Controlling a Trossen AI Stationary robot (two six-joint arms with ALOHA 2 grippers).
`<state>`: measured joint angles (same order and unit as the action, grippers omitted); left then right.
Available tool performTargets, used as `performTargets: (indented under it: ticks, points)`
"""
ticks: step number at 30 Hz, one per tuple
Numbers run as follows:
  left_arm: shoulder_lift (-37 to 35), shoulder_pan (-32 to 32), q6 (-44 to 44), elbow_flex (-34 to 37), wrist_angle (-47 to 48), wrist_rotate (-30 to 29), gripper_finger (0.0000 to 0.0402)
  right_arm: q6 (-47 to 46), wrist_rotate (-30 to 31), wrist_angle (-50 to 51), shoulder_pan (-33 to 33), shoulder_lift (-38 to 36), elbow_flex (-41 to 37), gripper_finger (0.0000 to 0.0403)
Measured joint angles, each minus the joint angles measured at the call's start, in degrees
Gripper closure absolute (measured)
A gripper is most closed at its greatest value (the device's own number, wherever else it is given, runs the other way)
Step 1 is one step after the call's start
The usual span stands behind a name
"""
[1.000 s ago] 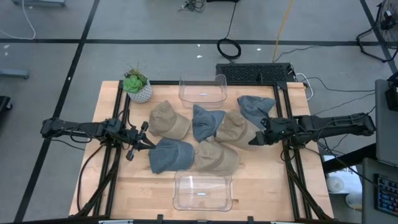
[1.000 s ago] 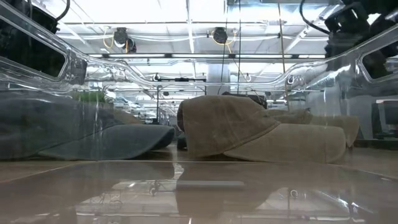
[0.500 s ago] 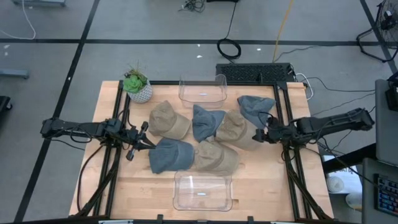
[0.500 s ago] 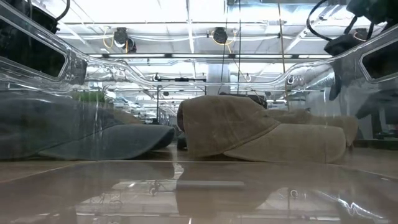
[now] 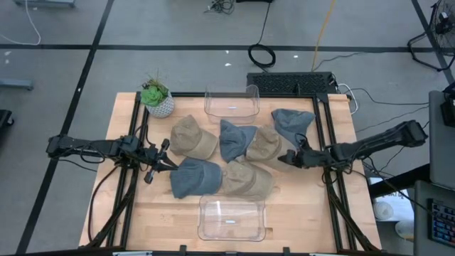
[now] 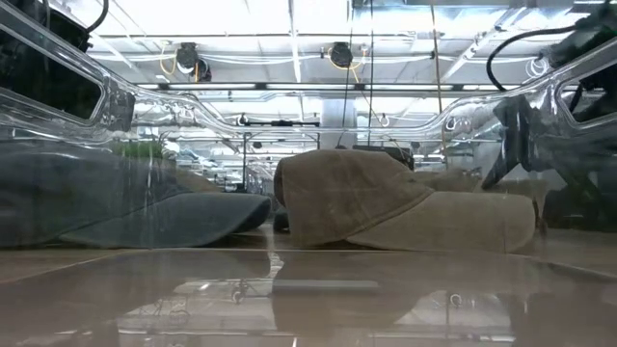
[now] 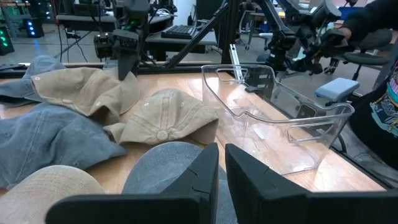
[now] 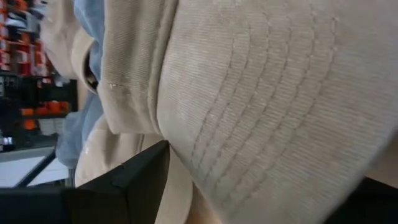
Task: Pick & Place hat
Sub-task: Put the top right brown cap into the top transparent bin
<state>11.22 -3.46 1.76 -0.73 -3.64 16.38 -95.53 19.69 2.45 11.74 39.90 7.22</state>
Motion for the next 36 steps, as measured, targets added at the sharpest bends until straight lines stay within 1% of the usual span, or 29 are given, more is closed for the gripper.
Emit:
performTargets:
  ticks: [3, 9, 12, 14, 16, 19, 22, 26, 27, 29, 34, 36]
  points:
    - [0.0, 0.0, 0.0, 0.0, 0.0, 0.0, 0.0364, -0.4, 1.2, -1.3, 0.9, 0.0, -0.9, 0.0133]
    - [0.0, 0.0, 0.0, 0.0, 0.0, 0.0, 0.0364, -1.5, 1.5, -2.9, 1.9, 0.0, -2.9, 0.0133]
    - [0.0, 0.0, 0.0, 0.0, 0.0, 0.0, 0.0364, 0.4, 4.3, -6.5, 1.9, 0.1, -3.5, 0.0137]
    - [0.0, 0.0, 0.0, 0.0, 0.0, 0.0, 0.0364, 2.5, 6.4, -9.3, 1.9, 0.1, -3.5, 0.0150]
    - [0.0, 0.0, 0.0, 0.0, 0.0, 0.0, 0.0364, 4.7, 7.6, -12.1, 1.9, 0.0, -3.0, 0.0169]
    - [0.0, 0.0, 0.0, 0.0, 0.0, 0.0, 0.0364, 8.3, 7.8, -13.5, 1.9, 0.1, -2.3, 0.0216]
    - [0.0, 0.0, 0.0, 0.0, 0.0, 0.0, 0.0364, 10.9, 7.7, -16.5, 1.9, 0.0, -2.2, 0.0281]
    - [0.0, 0.0, 0.0, 0.0, 0.0, 0.0, 0.0364, 15.1, 7.8, -20.4, 1.9, 0.1, -2.2, 0.0378]
    - [0.0, 0.0, 0.0, 0.0, 0.0, 0.0, 0.0364, 16.3, 7.8, -22.4, 1.9, 0.1, -2.2, 0.0389]
    - [0.0, 0.0, 0.0, 0.0, 0.0, 0.0, 0.0364, 18.7, 7.8, -27.0, 1.9, 0.1, -2.2, 0.0391]
    - [0.0, 0.0, 0.0, 0.0, 0.0, 0.0, 0.0364, 30.5, 8.8, -43.4, 1.9, 0.0, -2.1, 0.0398]
    - [0.0, 0.0, 0.0, 0.0, 0.0, 0.0, 0.0364, 34.9, 8.9, -48.3, 1.9, 0.0, -2.0, 0.0398]
